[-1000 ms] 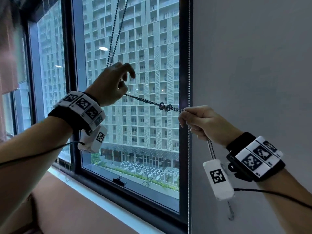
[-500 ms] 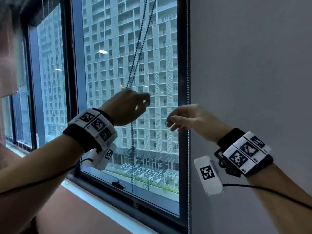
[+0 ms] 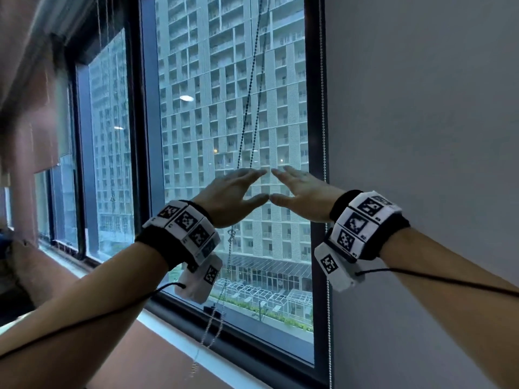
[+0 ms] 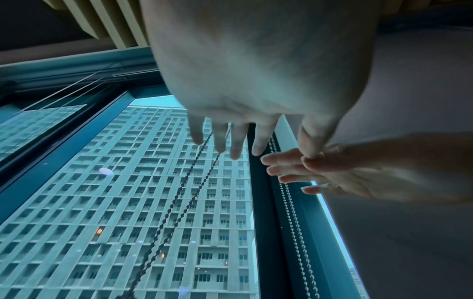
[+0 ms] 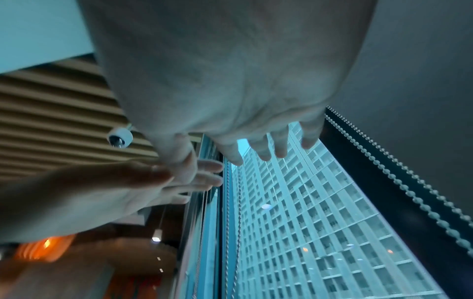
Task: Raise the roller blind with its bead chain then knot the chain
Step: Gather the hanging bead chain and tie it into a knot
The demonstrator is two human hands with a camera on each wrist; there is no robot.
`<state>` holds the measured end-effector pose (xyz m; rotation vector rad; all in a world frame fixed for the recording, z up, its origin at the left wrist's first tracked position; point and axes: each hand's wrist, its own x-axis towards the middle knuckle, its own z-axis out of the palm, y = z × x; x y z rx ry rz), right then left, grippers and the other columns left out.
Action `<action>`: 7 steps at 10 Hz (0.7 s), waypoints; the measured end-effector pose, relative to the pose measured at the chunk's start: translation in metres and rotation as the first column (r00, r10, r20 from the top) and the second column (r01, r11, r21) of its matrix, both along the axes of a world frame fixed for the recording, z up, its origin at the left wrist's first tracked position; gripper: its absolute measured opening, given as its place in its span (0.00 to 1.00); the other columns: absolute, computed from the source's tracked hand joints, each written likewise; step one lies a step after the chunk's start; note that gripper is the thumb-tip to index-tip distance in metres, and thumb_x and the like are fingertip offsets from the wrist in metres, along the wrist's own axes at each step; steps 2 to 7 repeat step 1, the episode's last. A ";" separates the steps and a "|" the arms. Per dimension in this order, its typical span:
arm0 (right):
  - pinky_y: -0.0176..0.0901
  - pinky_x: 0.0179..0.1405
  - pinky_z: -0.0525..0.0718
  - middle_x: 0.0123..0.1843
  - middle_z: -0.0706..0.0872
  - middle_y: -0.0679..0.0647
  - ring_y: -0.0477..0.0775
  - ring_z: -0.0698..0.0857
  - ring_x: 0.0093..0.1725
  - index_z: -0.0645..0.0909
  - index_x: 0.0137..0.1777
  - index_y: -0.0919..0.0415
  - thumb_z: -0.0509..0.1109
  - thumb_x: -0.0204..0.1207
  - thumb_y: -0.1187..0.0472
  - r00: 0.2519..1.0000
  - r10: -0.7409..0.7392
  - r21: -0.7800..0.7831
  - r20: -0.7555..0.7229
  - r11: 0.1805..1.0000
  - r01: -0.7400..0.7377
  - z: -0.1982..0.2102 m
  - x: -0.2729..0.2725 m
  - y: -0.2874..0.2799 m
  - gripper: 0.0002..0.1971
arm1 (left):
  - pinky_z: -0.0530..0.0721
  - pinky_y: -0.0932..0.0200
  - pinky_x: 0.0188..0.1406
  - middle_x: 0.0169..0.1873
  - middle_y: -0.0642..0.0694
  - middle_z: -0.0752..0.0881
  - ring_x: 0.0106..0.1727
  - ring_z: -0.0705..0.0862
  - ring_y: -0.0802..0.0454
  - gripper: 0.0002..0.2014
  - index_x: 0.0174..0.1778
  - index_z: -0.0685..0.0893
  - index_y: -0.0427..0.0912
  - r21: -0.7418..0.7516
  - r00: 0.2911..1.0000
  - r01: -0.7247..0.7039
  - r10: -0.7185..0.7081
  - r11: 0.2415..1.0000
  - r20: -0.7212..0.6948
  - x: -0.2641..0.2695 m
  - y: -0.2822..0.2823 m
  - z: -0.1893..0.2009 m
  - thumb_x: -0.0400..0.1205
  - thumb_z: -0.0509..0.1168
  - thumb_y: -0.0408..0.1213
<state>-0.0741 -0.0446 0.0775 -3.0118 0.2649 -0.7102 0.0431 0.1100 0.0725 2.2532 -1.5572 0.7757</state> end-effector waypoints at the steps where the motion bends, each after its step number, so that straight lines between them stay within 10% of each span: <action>1: 0.59 0.83 0.44 0.88 0.38 0.56 0.61 0.41 0.87 0.39 0.85 0.46 0.51 0.79 0.32 0.993 -0.088 -0.081 -0.073 0.993 0.082 -0.001 0.007 0.002 0.41 | 0.51 0.39 0.83 0.86 0.45 0.48 0.86 0.50 0.46 0.43 0.85 0.45 0.51 0.186 0.980 -0.088 0.119 0.979 -0.159 0.004 0.004 -0.001 0.78 0.50 0.68; 7: 0.59 0.83 0.44 0.88 0.38 0.56 0.61 0.41 0.87 0.39 0.85 0.46 0.51 0.79 0.32 0.993 -0.088 -0.081 -0.073 0.993 0.082 -0.001 0.007 0.002 0.41 | 0.51 0.39 0.83 0.86 0.45 0.48 0.86 0.50 0.46 0.43 0.85 0.45 0.51 0.186 0.980 -0.088 0.119 0.979 -0.159 0.004 0.004 -0.001 0.78 0.50 0.68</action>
